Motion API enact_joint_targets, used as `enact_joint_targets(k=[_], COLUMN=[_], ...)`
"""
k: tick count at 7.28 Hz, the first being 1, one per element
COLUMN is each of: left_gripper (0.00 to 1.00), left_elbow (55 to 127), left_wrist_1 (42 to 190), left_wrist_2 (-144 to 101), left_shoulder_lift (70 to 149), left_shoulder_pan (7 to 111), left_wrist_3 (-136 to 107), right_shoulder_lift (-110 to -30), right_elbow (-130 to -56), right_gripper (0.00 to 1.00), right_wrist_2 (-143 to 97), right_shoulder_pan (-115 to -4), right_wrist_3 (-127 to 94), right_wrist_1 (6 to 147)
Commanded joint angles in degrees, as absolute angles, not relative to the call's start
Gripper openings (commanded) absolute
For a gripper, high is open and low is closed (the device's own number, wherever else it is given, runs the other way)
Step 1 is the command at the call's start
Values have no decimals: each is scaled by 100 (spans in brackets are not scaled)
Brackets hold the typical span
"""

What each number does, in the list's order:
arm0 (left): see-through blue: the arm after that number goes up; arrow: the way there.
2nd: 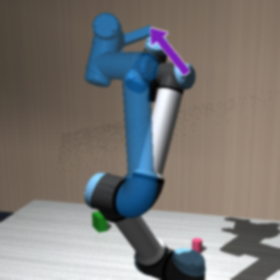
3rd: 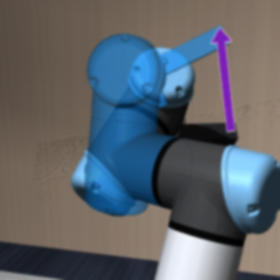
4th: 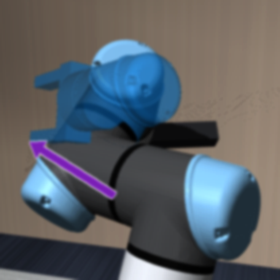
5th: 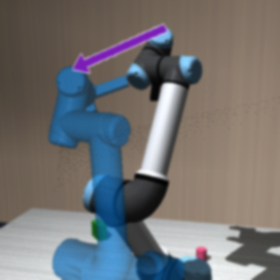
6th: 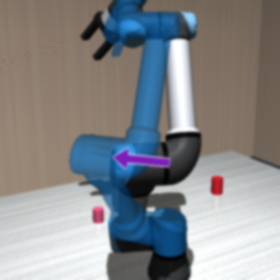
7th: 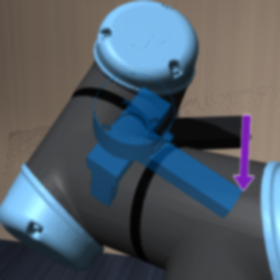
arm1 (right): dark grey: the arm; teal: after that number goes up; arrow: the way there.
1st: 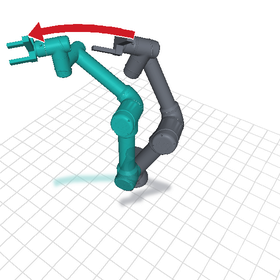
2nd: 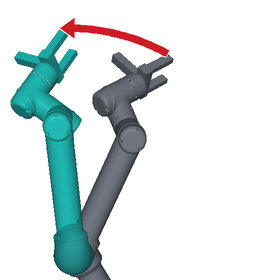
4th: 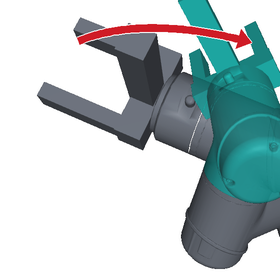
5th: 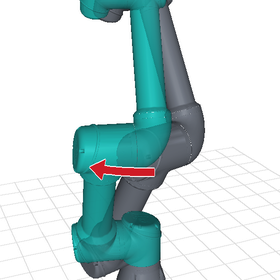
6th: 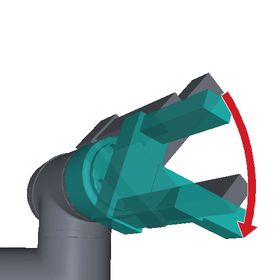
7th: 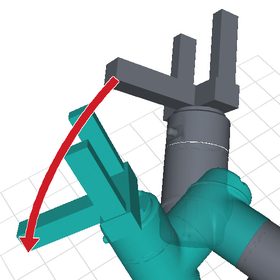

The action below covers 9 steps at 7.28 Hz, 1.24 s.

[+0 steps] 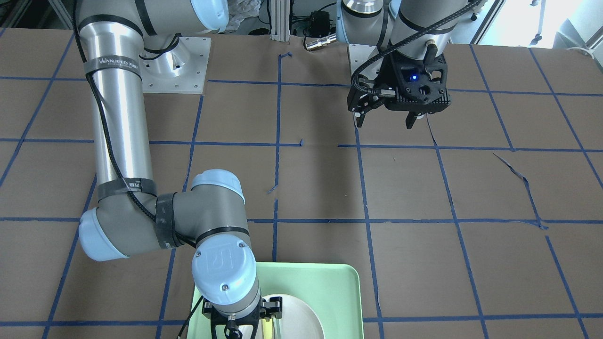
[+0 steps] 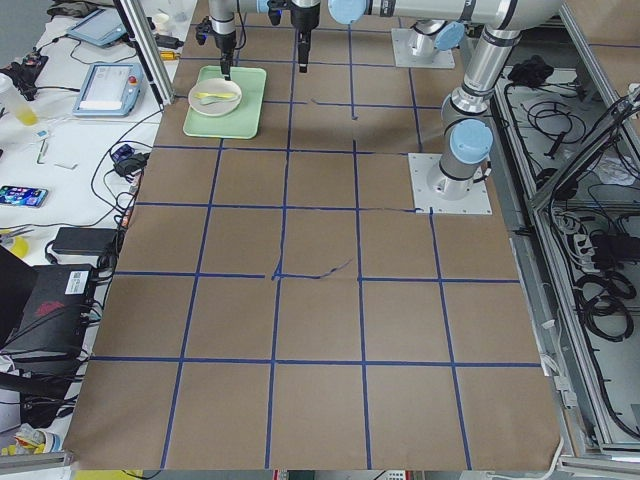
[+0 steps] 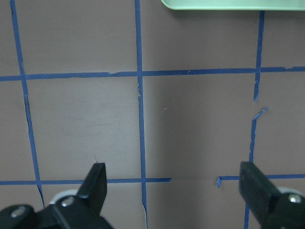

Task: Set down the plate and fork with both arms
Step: 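Reach the right gripper over the plate and grasp the yellow fork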

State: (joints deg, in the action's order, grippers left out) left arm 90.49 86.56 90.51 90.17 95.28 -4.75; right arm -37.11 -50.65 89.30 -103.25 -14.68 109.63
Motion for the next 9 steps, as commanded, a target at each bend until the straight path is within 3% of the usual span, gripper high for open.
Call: enact_joint_targets(k=[1,3,4,5,9], left_gripper=[100,100,100,100,100], left_elbow=[9053,9053,9053,9053,9053], left_wrist_1=[8648,8640,8640,8631,8622], left_wrist_2=[9061,9070,9070,9070,9070], left_shoulder_lift=[9000,9026,9018,9018,9035], left_shoulder_pan=[9527,9527,9527,9527,9527], left_wrist_3=[-475,-475,-475,-475,-475], right_shoulder_lift=[-3384,-3244,-3191,-3164,-3146], right_elbow=[-4755,-4571,-4579,-4605,-4789], right_gripper=[74,66,56,37,37], right_wrist_2=[8659,8604,8613,8587,8464], right_shoulder_pan=[-10345,-10345,-10336,-10336,-10336], right_wrist_3=[-1547,-1320,-1153,-1160,-1187], right_wrist_1=[11065,11109,11118,11118,11388])
